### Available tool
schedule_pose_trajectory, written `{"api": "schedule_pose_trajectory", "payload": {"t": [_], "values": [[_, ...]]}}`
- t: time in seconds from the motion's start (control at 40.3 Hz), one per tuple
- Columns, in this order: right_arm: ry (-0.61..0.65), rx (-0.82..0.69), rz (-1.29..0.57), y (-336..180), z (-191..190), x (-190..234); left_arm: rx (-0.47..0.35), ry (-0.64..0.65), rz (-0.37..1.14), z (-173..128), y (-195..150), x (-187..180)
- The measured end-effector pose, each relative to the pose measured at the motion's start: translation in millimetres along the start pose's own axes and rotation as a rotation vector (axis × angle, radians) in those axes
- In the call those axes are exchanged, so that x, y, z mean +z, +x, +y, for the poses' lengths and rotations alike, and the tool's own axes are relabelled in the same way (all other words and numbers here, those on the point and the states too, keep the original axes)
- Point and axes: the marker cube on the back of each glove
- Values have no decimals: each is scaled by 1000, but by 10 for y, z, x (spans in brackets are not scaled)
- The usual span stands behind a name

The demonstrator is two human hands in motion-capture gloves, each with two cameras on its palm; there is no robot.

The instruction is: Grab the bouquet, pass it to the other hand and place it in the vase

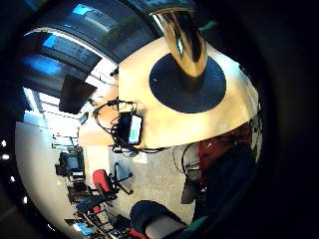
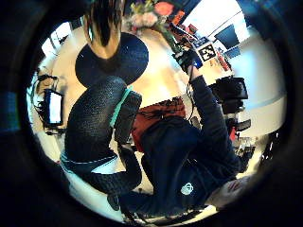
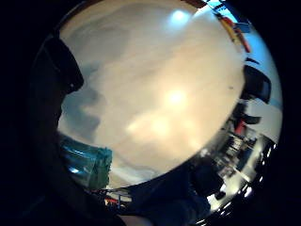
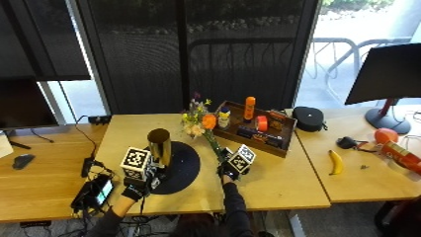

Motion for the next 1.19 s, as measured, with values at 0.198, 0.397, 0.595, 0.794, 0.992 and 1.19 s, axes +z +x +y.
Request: {"api": "schedule_pose_trajectory", "payload": {"t": [0.198, 0.397, 0.595, 0.794, 0.992, 1.19], "values": [[327, -286, -443, -171, -139, -568, 22, -19, 37, -188, 107, -182], [122, -384, -718, -87, 70, -909, 78, -70, 244, -536, 295, -620], [36, -568, -878, -78, 299, -1176, 160, -147, 676, -875, 760, -880], [-119, -764, -1007, -223, 681, -1240, 133, -260, 1156, -1194, 1380, -936], [-170, -825, -1030, -311, 752, -1146, 139, -392, 1428, -1360, 1680, -887], [-225, -808, -999, -392, 825, -983, 128, -357, 1562, -1538, 1791, -843]]}}
